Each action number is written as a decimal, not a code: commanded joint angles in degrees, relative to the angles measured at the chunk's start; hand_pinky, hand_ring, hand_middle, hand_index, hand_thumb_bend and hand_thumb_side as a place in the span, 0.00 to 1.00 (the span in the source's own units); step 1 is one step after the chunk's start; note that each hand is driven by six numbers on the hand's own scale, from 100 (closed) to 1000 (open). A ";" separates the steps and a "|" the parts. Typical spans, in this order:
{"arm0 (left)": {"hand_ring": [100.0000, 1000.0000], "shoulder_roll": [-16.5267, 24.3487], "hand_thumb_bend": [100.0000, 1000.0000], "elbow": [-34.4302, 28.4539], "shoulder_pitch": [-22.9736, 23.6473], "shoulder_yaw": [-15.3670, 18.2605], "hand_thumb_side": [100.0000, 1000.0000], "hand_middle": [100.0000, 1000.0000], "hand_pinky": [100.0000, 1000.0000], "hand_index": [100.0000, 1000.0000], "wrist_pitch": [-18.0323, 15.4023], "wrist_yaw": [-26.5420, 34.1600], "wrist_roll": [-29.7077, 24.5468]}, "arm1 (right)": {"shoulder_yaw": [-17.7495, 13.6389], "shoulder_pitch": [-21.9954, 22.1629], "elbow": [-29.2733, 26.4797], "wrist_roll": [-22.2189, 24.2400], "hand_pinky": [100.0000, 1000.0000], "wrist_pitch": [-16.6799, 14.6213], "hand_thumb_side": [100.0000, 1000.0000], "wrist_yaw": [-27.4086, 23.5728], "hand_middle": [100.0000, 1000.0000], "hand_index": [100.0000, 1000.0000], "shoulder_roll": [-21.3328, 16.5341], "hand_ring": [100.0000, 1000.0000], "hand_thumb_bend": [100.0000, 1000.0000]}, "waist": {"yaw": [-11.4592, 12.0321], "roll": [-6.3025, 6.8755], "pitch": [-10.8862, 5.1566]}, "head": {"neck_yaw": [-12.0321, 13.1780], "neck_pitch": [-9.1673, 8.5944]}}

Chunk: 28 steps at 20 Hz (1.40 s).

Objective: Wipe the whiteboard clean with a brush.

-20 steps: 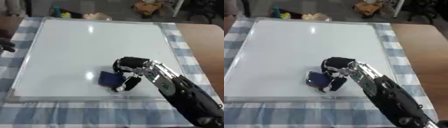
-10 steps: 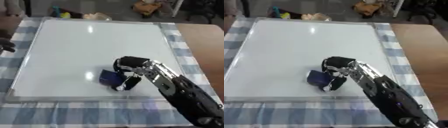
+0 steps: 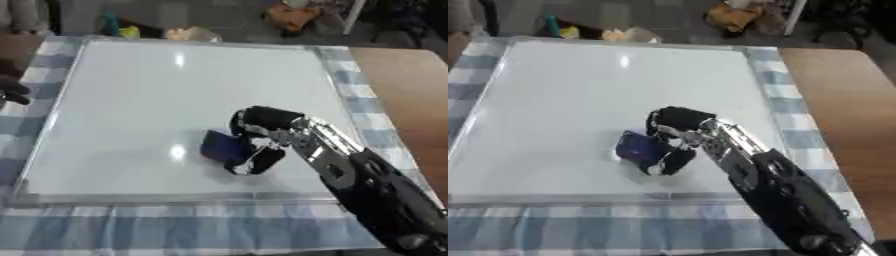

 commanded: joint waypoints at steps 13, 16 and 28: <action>0.53 1.00 0.65 -0.71 -0.70 0.40 0.96 0.58 0.51 0.70 -0.17 0.28 0.25 | -6.46 0.81 -1.01 -3.52 0.43 4.15 0.30 0.55 0.38 0.19 -4.22 0.41 0.18 | -0.34 0.72 -1.06 | 0.26 -0.89; 0.53 1.03 0.65 -0.70 -0.61 0.48 0.96 0.58 0.51 0.70 -0.17 0.28 0.32 | -7.75 1.07 -0.04 -4.32 0.43 5.06 0.30 0.83 0.38 0.19 -4.63 0.41 0.18 | -0.40 0.71 -1.12 | 0.35 -0.89; 0.52 1.11 0.65 -0.72 -0.48 0.60 0.96 0.58 0.51 0.70 -0.18 0.32 0.40 | -12.56 -0.14 5.82 -7.46 0.43 8.17 0.29 2.71 0.38 0.19 -6.05 0.41 0.19 | -0.47 0.60 -1.27 | 0.74 -0.97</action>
